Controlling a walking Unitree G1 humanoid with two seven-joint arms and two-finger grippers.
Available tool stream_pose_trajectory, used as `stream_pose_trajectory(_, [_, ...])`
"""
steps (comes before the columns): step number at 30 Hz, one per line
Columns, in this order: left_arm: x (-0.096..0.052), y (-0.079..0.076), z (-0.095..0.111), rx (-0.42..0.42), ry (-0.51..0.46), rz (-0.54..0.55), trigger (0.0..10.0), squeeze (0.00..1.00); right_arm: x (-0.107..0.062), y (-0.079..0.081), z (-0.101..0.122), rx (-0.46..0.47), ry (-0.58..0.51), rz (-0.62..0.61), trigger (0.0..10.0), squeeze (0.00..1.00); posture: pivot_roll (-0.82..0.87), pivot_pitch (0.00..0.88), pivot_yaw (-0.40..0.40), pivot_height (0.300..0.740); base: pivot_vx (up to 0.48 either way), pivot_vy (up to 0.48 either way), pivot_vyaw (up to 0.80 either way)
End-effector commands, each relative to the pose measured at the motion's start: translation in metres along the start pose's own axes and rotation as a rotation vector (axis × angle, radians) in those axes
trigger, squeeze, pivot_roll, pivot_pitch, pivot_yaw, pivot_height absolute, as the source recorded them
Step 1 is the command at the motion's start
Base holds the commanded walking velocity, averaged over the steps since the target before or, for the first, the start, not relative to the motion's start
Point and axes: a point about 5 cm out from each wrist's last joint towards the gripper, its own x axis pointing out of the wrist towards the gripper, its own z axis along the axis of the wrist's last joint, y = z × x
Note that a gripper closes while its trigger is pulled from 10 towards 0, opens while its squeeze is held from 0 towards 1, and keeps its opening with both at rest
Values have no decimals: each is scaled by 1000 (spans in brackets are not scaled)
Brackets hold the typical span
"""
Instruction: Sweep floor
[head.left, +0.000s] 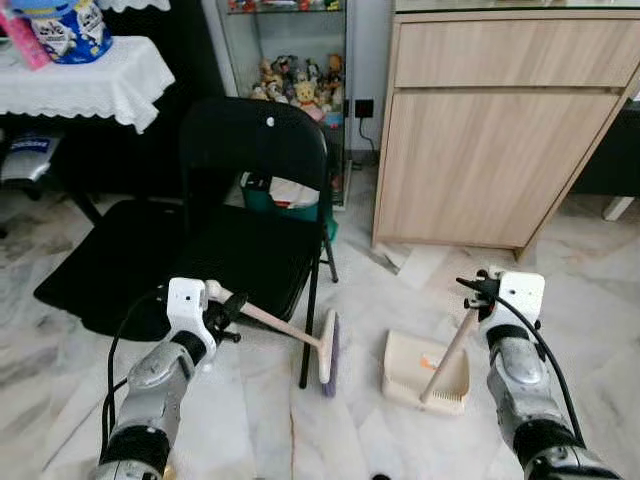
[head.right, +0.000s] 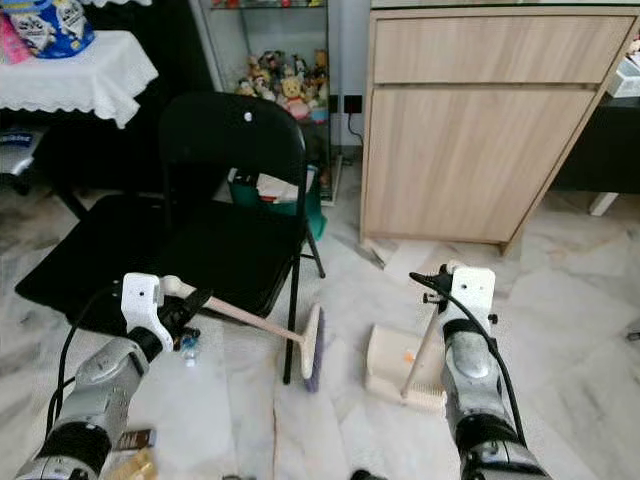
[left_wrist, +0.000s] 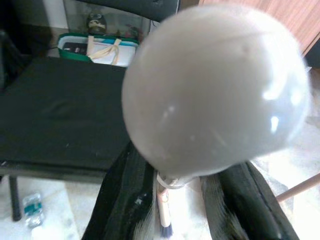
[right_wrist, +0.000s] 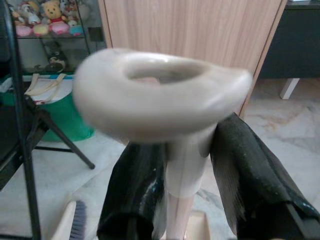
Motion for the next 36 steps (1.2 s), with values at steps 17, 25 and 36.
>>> stream_pose_trajectory(17, [2,0,11,-15,-47,6,10000,0,-5,1,-13,9,66,-9,10000,0,7,102,85,740,-281,0,0])
stream_pose_trajectory(25, [2,1,11,-14,-48,12,10000,0,-5,1,-13,15,71,-9,10000,0,8,102,84,740,-276,0,0])
stream_pose_trajectory(36, [2,6,15,13,-53,57,10000,0,-4,4,-11,33,64,11,10000,0,9,103,81,740,-170,0,0])
